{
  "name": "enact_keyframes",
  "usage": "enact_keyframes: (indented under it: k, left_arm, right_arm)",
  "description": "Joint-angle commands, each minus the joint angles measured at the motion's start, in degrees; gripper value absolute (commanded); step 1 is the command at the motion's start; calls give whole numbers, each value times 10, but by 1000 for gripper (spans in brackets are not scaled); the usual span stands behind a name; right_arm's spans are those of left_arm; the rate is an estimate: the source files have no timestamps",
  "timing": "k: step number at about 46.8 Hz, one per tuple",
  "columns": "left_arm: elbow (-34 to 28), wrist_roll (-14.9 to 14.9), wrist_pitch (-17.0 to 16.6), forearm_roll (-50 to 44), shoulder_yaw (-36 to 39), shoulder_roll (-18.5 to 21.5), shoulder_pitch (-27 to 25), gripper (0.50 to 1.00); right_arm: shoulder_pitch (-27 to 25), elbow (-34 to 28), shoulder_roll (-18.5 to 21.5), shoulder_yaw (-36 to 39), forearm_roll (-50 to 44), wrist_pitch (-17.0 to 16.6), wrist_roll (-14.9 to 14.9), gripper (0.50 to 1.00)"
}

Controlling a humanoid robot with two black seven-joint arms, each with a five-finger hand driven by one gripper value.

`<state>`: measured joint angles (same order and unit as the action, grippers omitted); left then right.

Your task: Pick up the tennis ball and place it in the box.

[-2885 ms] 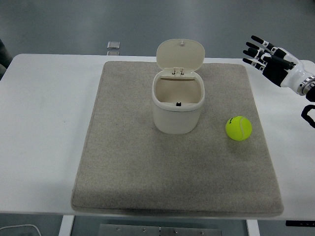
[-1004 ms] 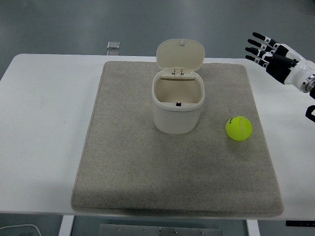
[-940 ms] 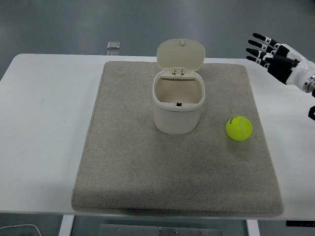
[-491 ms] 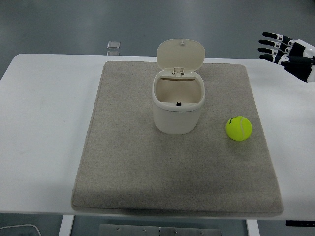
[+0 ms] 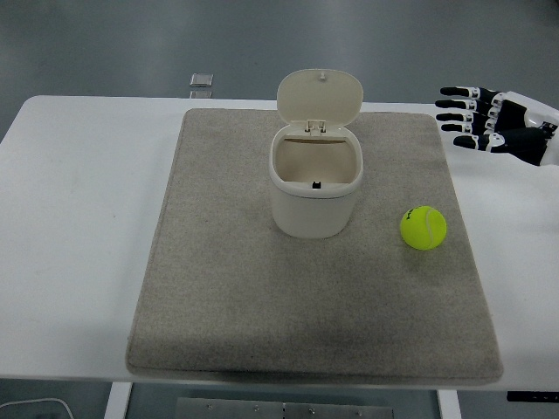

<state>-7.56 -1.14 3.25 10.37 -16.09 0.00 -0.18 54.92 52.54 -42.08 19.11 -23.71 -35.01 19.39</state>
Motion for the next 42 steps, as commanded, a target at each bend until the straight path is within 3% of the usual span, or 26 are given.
enact_keyframes:
  k: [1, 14, 20, 30, 37, 42]
  left_arm:
    - [0, 0, 0, 0, 0, 0, 0, 992]
    - [0, 0, 0, 0, 0, 0, 0, 992]
    - [0, 0, 0, 0, -1, 0, 0, 992]
    - [0, 0, 0, 0, 0, 0, 0, 992]
    - [0, 0, 0, 0, 0, 0, 0, 992]
    - [0, 0, 0, 0, 0, 0, 0, 992]
  right_arm:
    - [0, 20, -12, 0, -34, 0, 1, 911]
    - [0, 43, -30, 1, -165, 0, 13, 905]
    - [0, 70, -47, 1, -241, 0, 35, 905]
    - [-1, 115, -55, 0, -337, 64, 39, 903]
    - [-8, 161, -61, -7, -416, 115, 87, 903]
    - [-10, 180, -71, -28, -455, 150, 89, 903]
